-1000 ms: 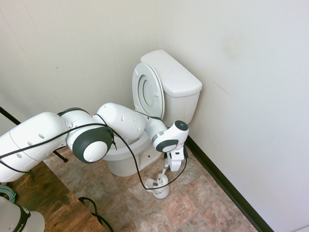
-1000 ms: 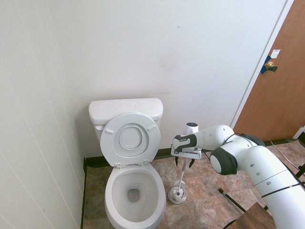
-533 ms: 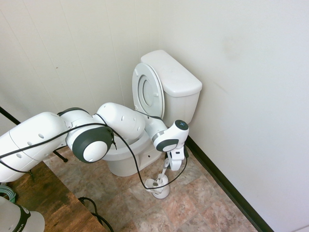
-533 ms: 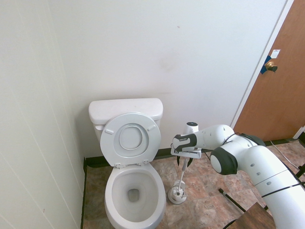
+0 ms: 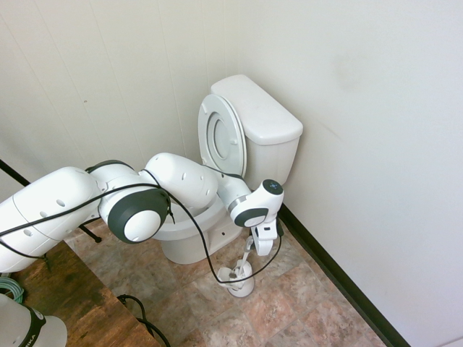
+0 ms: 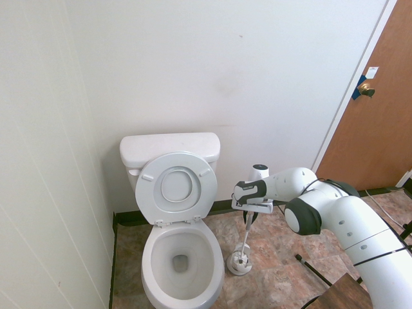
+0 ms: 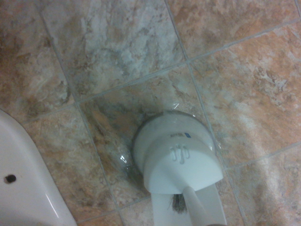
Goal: Clean the toilet
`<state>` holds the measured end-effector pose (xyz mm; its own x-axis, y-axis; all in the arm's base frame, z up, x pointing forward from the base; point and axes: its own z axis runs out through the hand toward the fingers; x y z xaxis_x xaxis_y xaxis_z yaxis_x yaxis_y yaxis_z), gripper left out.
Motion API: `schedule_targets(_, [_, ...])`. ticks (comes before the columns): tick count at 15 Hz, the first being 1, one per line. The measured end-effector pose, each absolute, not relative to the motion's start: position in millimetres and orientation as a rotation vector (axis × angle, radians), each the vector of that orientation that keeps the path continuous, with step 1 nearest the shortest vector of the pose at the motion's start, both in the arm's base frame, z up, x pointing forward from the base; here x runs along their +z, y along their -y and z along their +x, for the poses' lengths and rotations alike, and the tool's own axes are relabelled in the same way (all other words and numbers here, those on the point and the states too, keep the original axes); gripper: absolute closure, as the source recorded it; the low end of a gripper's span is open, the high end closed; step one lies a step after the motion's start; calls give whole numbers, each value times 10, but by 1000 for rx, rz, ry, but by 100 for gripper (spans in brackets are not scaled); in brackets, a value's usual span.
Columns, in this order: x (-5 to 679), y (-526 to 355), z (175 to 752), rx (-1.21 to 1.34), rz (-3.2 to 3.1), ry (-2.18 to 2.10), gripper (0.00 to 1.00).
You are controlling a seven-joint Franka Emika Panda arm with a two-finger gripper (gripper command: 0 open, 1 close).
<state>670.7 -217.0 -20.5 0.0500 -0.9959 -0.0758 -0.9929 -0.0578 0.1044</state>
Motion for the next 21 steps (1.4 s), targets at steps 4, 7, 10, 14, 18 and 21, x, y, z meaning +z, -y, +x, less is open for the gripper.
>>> schedule_targets(4, [-151,2164,6620,-216,2290,2080,100])
schedule_targets(7, [-125,2114,6437,-230,2328,2006,100])
schedule_targets(10, [-22,1998,6249,-231,2386,1906,100])
schedule_targets(14, [352,1888,6078,-165,2447,1826,100])
schedule_targets(18, [1050,1934,5892,-68,2479,1800,100])
schedule_targets(21, [1759,2034,5669,53,2481,1799,100])
